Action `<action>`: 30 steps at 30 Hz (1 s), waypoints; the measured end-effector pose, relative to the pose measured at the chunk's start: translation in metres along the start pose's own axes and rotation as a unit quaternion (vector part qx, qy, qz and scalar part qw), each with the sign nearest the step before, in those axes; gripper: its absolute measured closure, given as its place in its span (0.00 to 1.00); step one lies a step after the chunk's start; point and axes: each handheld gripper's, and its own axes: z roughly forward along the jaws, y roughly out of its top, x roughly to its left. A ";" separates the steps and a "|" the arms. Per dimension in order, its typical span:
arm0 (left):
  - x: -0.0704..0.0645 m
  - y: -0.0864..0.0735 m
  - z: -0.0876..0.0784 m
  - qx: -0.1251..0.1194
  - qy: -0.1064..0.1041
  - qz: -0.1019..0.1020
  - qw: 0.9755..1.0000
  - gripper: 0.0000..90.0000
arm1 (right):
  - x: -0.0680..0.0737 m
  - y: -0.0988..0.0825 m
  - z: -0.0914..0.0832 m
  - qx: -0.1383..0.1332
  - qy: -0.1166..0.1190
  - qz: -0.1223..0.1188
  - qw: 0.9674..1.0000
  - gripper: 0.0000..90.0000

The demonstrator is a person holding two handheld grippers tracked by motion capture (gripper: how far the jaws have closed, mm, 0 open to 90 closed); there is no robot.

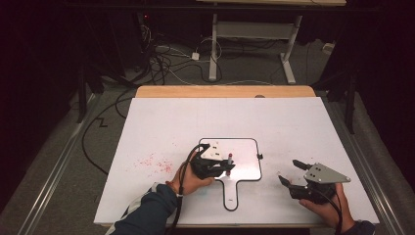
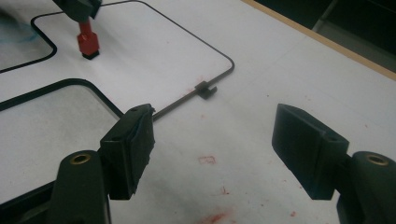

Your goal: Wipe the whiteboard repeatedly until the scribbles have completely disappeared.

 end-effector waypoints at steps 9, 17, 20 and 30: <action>0.026 -0.006 -0.057 0.049 0.032 0.055 0.997 0.88 | 0.001 0.000 0.002 0.001 0.003 -0.001 1.000 0.34; 0.025 -0.010 -0.068 -0.020 0.046 -0.019 0.999 0.88 | 0.002 0.001 0.004 0.003 0.003 -0.003 1.000 0.34; 0.024 -0.011 -0.068 -0.025 0.048 -0.022 0.998 0.88 | 0.002 0.001 0.004 0.004 0.003 -0.002 1.000 0.34; 0.004 0.005 -0.030 -0.025 0.033 -0.009 0.999 0.87 | 0.000 0.017 0.004 -0.021 0.014 0.010 1.000 0.37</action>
